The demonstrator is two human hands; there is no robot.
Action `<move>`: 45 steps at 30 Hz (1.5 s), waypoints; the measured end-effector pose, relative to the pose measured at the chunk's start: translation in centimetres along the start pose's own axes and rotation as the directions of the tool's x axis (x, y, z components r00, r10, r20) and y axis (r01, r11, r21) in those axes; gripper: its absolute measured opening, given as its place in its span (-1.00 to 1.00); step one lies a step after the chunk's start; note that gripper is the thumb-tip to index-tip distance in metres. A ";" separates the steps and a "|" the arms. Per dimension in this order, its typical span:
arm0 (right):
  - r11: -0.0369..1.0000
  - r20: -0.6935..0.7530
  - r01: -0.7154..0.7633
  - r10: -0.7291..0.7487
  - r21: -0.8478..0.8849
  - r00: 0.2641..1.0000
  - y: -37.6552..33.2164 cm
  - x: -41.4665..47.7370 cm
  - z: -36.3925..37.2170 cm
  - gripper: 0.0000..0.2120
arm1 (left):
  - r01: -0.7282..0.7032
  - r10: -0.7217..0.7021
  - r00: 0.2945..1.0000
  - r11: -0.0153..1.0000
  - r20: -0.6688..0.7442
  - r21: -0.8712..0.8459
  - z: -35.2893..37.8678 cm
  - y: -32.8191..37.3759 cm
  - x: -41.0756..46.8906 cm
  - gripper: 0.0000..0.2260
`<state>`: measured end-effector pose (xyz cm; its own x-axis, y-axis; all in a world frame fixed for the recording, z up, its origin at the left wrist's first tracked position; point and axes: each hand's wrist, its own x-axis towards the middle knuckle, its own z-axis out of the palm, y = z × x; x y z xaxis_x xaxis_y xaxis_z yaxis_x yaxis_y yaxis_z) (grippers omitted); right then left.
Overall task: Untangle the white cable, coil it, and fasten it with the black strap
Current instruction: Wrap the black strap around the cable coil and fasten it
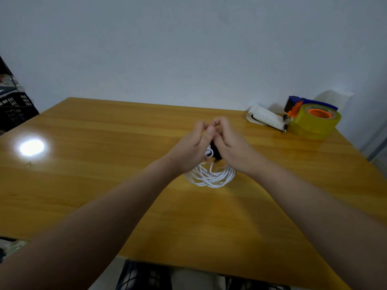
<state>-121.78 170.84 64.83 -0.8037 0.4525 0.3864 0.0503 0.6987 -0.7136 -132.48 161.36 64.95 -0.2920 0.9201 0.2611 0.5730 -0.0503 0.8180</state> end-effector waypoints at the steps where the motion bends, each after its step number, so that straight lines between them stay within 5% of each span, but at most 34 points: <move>1: 0.998 -0.027 -0.047 0.046 -0.029 0.999 0.0 0.1 0.5 -0.97 | -0.024 0.025 1.000 0.999 -0.013 0.044 0.2 0.1 0.1 -0.79; 5: 0.945 -0.180 -0.313 0.293 -0.092 0.939 0.0 0.7 1.8 -0.64 | -0.144 0.160 0.984 0.973 -0.079 0.178 0.0 0.0 0.4 -0.69; 10: 0.925 -0.239 -0.378 0.359 -0.037 0.902 -0.4 2.4 1.9 -0.47 | -0.193 0.241 0.955 0.948 -0.173 0.253 -0.7 -0.6 0.7 -0.38; 12: 0.902 -0.328 -0.390 0.431 0.187 0.841 0.6 3.3 1.2 -0.47 | -0.088 0.118 0.972 0.984 -0.201 0.153 -1.2 -1.2 1.2 -0.33; 15: 0.759 -0.334 -0.429 0.618 0.490 0.712 1.8 4.7 0.9 -0.49 | 0.171 -0.133 0.982 0.931 0.135 -0.324 -1.6 -2.0 1.9 -0.54; 17: 0.673 -0.282 -0.448 0.690 0.589 0.666 2.1 5.4 1.7 -0.44 | 0.205 -0.065 0.960 0.824 0.271 -0.528 -1.6 -2.5 2.4 -0.71; 20: 0.657 -0.304 -0.484 0.724 0.578 0.619 2.8 6.3 2.8 -0.37 | 0.225 -0.083 0.959 0.801 0.270 -0.555 -2.2 -3.5 3.7 -0.63; 26: 0.667 -0.168 -0.481 0.667 0.569 0.725 2.7 8.3 3.3 -0.35 | 0.137 -0.262 0.964 0.619 -0.040 -0.773 -2.9 -6.2 5.1 -0.77; 29: 0.661 -0.007 -0.459 0.575 0.594 0.818 3.2 8.1 4.1 -0.40 | 0.162 -0.316 0.948 0.606 -0.048 -0.779 -3.7 -7.2 5.6 -0.82; 32: 0.654 0.044 -0.482 0.567 0.582 0.823 4.1 7.9 4.7 -0.59 | 0.243 -0.359 0.932 0.544 0.039 -0.803 -4.1 -8.0 6.0 -0.79; 37: 0.611 -0.040 -0.550 0.689 0.569 0.724 6.3 8.7 5.9 -0.59 | 0.506 -0.518 0.846 0.708 0.126 -0.493 -4.6 -8.9 7.6 -0.84; 41: 0.766 -0.118 -0.640 0.642 0.062 0.757 8.3 10.1 6.2 -0.45 | 0.511 -0.527 0.848 0.840 -0.053 -0.180 -4.8 -11.0 8.7 -0.78; 45: 0.708 0.030 -0.625 0.669 -0.329 0.743 8.6 11.3 5.9 -0.39 | 0.416 -0.417 0.906 0.847 -0.073 0.330 -4.5 -12.1 10.2 -0.75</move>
<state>-133.94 178.70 59.66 -0.5811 0.7868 -0.2081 0.7328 0.3945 -0.5545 -145.82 169.58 59.97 -0.5592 0.8263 -0.0671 0.6168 0.4688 0.6323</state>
